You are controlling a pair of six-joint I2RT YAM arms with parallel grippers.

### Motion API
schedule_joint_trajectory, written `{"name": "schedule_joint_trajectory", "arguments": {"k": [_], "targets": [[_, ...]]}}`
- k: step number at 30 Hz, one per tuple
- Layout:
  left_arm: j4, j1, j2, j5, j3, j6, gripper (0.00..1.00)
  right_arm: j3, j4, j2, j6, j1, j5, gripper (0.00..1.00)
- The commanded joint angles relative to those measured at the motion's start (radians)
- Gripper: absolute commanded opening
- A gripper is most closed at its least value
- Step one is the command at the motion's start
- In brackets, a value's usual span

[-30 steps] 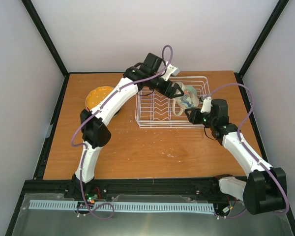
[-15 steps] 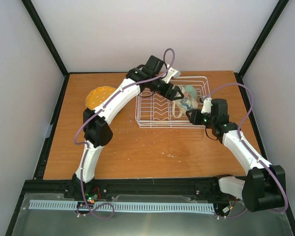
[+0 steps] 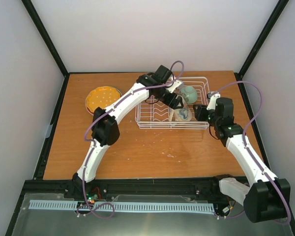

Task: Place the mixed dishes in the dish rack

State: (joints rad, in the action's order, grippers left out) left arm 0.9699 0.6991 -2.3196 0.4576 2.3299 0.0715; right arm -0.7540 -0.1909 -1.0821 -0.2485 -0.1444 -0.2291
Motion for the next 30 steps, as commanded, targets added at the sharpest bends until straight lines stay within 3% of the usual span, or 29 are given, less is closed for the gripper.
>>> {"name": "schedule_joint_trajectory", "arguments": {"k": [1, 22, 28, 30], "targets": [[0.007, 0.046, -0.004, -0.001, 0.115, -0.012, 0.01, -0.010, 0.019, 0.055, 0.001, 0.006, 0.080, 0.43], [-0.069, 0.144, -0.076, -0.105, 0.162, 0.027, 0.01, -0.007, 0.053, 0.115, -0.003, 0.006, 0.100, 0.42], [-0.078, 0.146, -0.083, -0.107, 0.164, 0.031, 0.14, -0.004, 0.055, 0.114, -0.003, 0.006, 0.109, 0.42], [-0.082, 0.146, -0.083, -0.109, 0.162, 0.033, 0.23, -0.003, 0.057, 0.113, -0.002, 0.006, 0.112, 0.42]]}}
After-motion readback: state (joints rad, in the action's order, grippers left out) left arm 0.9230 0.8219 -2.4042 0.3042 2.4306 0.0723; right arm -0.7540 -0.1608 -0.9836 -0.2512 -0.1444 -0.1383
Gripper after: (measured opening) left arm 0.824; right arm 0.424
